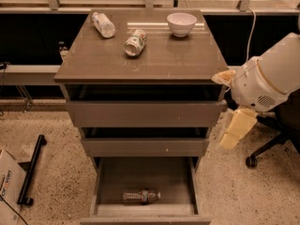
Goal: Pick water bottle from bottom drawer and place on counter
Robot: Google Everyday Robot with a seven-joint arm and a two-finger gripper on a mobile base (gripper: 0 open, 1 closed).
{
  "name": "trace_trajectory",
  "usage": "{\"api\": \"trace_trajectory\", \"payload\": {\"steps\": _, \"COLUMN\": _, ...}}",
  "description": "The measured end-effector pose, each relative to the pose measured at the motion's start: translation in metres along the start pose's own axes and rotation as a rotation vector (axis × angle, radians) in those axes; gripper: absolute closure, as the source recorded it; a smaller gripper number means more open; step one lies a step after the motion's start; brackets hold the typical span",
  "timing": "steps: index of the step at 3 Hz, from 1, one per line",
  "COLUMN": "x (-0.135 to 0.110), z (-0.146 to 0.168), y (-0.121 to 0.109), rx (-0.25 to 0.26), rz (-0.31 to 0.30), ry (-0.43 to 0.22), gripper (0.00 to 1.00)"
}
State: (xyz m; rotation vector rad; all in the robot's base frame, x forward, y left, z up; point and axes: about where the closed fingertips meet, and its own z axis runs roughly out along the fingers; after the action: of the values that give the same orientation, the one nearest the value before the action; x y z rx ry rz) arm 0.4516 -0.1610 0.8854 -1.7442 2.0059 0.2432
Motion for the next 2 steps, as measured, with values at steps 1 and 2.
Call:
{"api": "trace_trajectory", "payload": {"steps": 1, "x": 0.0009, "z": 0.0258, "y": -0.0002, "rx": -0.014, "rz": 0.014, "ry": -0.047, "gripper": 0.00}}
{"api": "trace_trajectory", "payload": {"steps": 2, "x": 0.0006, "z": 0.0268, "y": -0.0008, "rx": -0.012, "rz": 0.014, "ry": -0.049, "gripper": 0.00}}
